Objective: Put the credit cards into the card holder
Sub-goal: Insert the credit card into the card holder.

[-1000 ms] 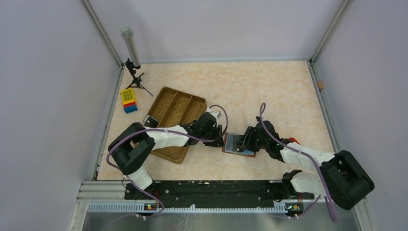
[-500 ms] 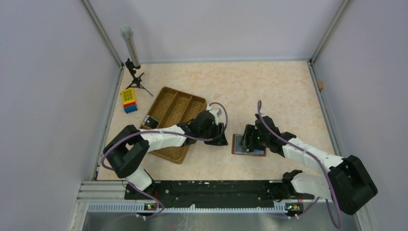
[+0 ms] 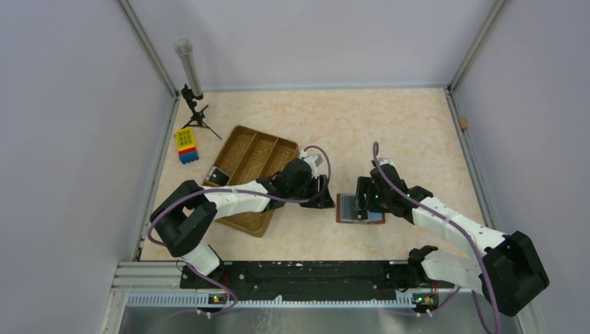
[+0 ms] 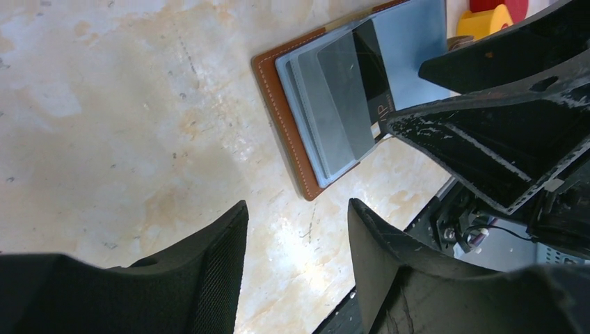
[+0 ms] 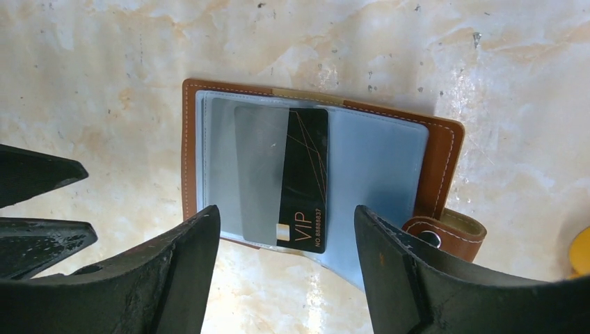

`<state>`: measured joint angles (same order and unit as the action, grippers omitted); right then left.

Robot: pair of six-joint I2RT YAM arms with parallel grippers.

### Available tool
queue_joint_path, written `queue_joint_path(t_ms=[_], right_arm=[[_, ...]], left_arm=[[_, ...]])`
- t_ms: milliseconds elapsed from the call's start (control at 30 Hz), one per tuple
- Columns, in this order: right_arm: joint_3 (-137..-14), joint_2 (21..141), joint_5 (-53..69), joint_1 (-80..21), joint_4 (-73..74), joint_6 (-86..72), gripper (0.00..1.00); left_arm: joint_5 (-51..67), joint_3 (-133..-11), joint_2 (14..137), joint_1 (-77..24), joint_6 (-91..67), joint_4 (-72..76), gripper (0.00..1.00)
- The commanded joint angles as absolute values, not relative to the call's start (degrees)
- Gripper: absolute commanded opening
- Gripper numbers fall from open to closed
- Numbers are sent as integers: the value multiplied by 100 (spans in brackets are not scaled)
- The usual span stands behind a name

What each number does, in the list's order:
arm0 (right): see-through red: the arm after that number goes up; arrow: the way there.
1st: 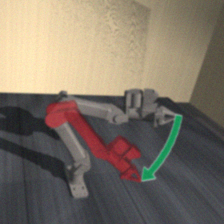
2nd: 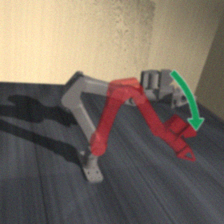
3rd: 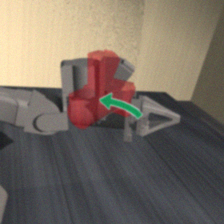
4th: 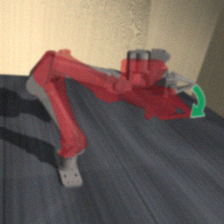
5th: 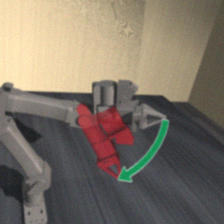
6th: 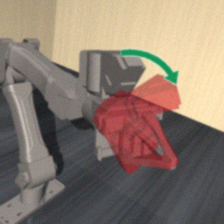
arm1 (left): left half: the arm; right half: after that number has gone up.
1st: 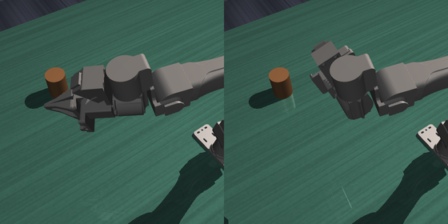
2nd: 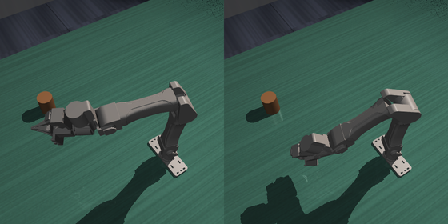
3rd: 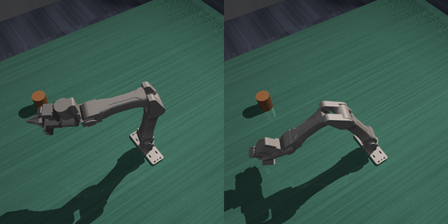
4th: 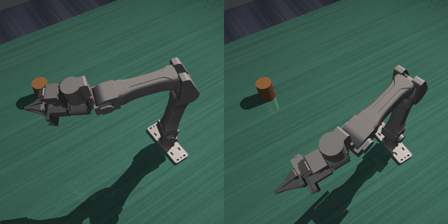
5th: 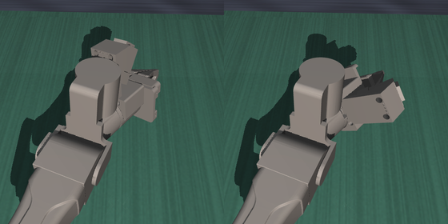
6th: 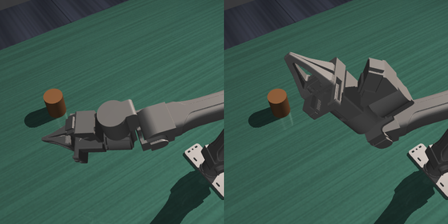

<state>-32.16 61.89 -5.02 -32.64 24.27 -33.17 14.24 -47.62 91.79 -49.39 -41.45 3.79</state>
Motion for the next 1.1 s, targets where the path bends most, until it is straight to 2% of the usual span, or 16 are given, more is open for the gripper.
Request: queue_joint_path(t_ms=[0, 200, 533, 833, 1067], right_arm=[[-3178, 6231, -434, -3313, 2172, -3421, 69], [-3062, 6539, -382, -3312, 2029, -3553, 65], [-2946, 6647, -22, -3313, 1716, -3710, 59], [-2898, 6741, 409, -3313, 1339, -3875, 54], [-2826, 6834, 511, -3313, 1076, -3916, 53]], left_arm=[[1631, -4833, 9403, -4987, -4337, 1014, 56], [1873, -4852, 9859, -5019, -4533, 1505, 52], [2144, -4766, 10371, -5036, -4765, 2011, 38], [2222, -4762, 10467, -5036, -4799, 2106, 21], [2302, -4759, 10517, -5036, -4832, 2186, 17]])
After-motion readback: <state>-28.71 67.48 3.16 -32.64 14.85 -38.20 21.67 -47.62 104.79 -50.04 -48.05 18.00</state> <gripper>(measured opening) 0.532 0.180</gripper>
